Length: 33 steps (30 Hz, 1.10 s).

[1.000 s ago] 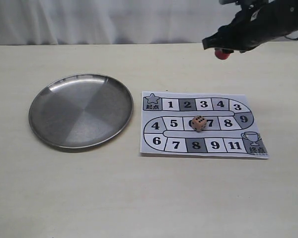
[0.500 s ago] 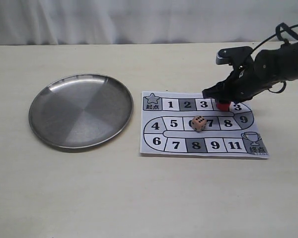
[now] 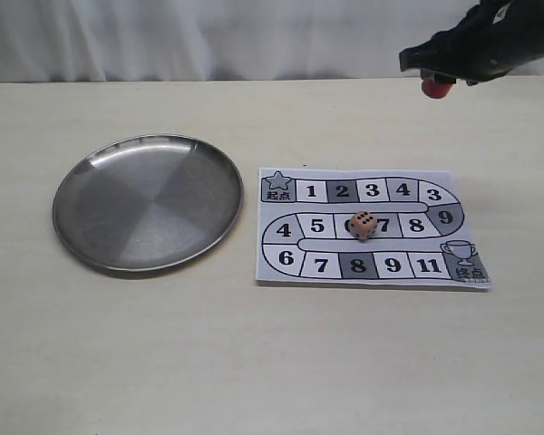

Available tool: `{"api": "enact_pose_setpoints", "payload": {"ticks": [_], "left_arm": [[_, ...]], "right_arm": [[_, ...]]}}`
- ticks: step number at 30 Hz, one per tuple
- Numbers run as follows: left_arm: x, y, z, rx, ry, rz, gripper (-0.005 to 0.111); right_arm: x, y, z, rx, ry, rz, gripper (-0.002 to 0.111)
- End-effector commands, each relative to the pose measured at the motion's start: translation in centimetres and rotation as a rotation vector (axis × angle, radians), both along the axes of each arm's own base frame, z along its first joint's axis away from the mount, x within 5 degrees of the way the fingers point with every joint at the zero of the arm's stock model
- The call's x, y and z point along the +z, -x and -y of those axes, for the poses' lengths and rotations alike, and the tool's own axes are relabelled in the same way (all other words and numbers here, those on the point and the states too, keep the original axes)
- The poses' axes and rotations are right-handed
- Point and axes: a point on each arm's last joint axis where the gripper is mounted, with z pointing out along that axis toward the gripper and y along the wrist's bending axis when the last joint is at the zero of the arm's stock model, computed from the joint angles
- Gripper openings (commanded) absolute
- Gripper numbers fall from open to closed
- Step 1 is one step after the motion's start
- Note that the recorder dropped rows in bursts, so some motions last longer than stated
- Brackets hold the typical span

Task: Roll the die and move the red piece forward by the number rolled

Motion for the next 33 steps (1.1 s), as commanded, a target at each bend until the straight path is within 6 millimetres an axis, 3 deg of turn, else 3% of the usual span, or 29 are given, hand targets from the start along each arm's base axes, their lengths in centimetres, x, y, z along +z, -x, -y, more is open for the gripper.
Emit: {"api": "enact_pose_setpoints", "payload": {"ticks": [1,7,11,16,26,33], "left_arm": [[0.0,0.0,0.1,-0.01,0.0,0.01,0.0],[0.0,0.0,0.1,-0.01,0.0,0.01,0.0],[0.0,0.0,0.1,-0.01,0.0,0.01,0.0],[0.0,0.0,0.1,-0.01,0.0,0.01,0.0],[0.0,0.0,0.1,-0.01,0.0,0.01,0.0],[0.0,0.0,0.1,-0.01,0.0,0.01,0.0]], "right_arm": [[-1.5,-0.2,1.2,-0.037,0.008,-0.075,0.005],[-7.5,-0.5,3.1,-0.088,0.009,-0.223,0.005],[-12.1,-0.3,3.1,-0.089,0.01,-0.291,0.005],[-15.4,-0.2,3.0,-0.1,-0.006,-0.353,0.005],[-14.9,-0.1,3.0,-0.1,-0.007,-0.344,0.005],[-9.8,-0.1,3.0,-0.098,-0.008,-0.268,0.005]]}}
